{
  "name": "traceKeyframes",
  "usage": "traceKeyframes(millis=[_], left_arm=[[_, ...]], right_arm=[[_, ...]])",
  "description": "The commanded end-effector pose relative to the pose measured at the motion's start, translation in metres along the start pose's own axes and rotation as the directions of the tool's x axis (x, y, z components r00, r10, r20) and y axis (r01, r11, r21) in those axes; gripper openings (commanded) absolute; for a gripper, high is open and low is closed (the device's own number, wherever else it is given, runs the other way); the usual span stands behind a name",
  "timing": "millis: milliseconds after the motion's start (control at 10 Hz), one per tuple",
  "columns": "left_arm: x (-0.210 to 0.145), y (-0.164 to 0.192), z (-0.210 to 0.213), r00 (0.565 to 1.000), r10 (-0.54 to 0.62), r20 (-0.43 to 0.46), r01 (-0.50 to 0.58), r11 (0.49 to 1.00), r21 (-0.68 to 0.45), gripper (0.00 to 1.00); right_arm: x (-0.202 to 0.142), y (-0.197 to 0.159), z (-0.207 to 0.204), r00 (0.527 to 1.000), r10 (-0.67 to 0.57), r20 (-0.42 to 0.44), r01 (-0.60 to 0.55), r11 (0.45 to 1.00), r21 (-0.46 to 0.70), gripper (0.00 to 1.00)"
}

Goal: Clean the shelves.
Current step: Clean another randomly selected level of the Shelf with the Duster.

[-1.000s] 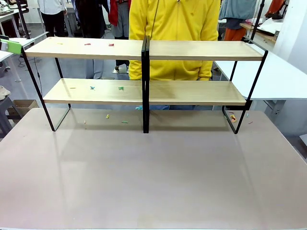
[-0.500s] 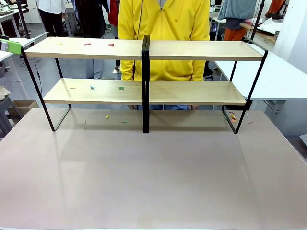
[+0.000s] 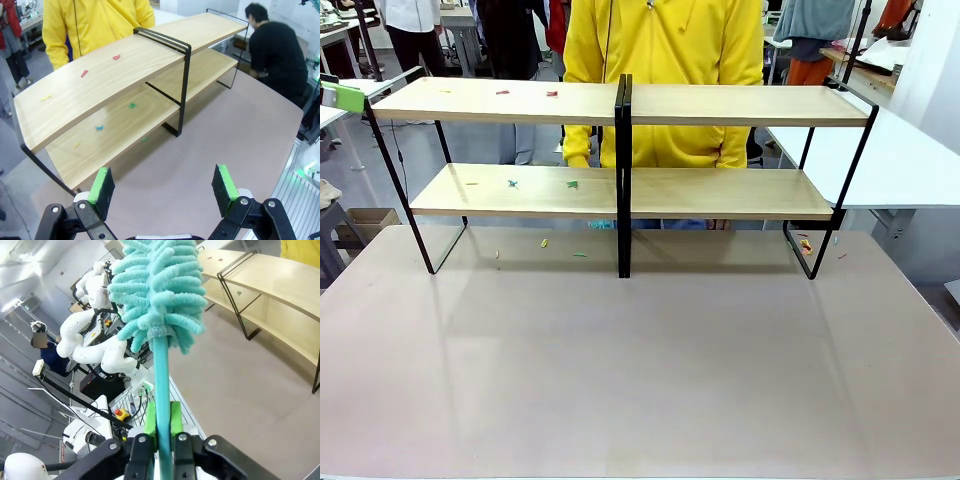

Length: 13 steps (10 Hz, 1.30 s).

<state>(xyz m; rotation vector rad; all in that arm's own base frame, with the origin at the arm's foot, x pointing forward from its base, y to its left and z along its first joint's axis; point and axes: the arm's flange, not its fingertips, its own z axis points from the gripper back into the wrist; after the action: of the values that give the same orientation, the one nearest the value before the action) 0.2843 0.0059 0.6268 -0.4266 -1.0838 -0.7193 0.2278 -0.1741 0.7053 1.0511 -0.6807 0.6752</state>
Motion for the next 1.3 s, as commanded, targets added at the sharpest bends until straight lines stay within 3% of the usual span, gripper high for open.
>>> traceKeyframes(millis=[0,100,300,500,600,700,800,900,1000,1200], left_arm=[[0.0,0.0,-0.002,1.0,-0.001,0.003,0.001,1.0,0.001,1.0],[0.0,0.0,-0.002,1.0,-0.001,0.003,0.001,1.0,0.001,1.0],[0.0,0.0,-0.002,1.0,-0.001,0.003,0.001,1.0,0.001,1.0],[0.0,0.0,-0.002,1.0,-0.001,0.003,0.001,1.0,0.001,1.0],[0.0,0.0,-0.002,1.0,-0.001,0.003,0.001,1.0,0.001,1.0],[0.0,0.0,-0.002,1.0,-0.001,0.003,0.001,1.0,0.001,1.0],[0.0,0.0,-0.002,1.0,-0.001,0.003,0.001,1.0,0.001,1.0],[0.0,0.0,-0.002,1.0,-0.001,0.003,0.001,1.0,0.001,1.0],[0.0,0.0,-0.002,1.0,-0.001,0.003,0.001,1.0,0.001,1.0],[0.0,0.0,-0.002,1.0,-0.001,0.003,0.001,1.0,0.001,1.0]], right_arm=[[0.0,0.0,0.0,1.0,0.0,0.0,0.0,1.0,0.0,0.13],[0.046,0.013,-0.046,0.989,0.028,-0.144,-0.03,0.999,-0.016,0.13],[0.132,0.055,-0.143,0.93,-0.043,-0.365,-0.022,0.985,-0.172,0.13],[0.155,0.081,-0.234,0.865,-0.048,-0.5,-0.062,0.978,-0.2,0.13],[0.157,0.086,-0.254,0.849,-0.028,-0.527,-0.104,0.97,-0.22,0.13],[0.152,0.089,-0.233,0.747,0.023,-0.664,-0.194,0.964,-0.184,0.13],[0.152,0.105,-0.268,0.872,-0.003,-0.489,-0.106,0.975,-0.195,0.13],[0.152,0.105,-0.268,0.872,-0.003,-0.489,-0.106,0.975,-0.195,0.13],[0.152,0.1,-0.278,0.814,0.004,-0.58,-0.145,0.969,-0.197,0.13],[0.169,0.09,-0.298,0.878,-0.033,-0.478,-0.093,0.967,-0.238,0.13]])
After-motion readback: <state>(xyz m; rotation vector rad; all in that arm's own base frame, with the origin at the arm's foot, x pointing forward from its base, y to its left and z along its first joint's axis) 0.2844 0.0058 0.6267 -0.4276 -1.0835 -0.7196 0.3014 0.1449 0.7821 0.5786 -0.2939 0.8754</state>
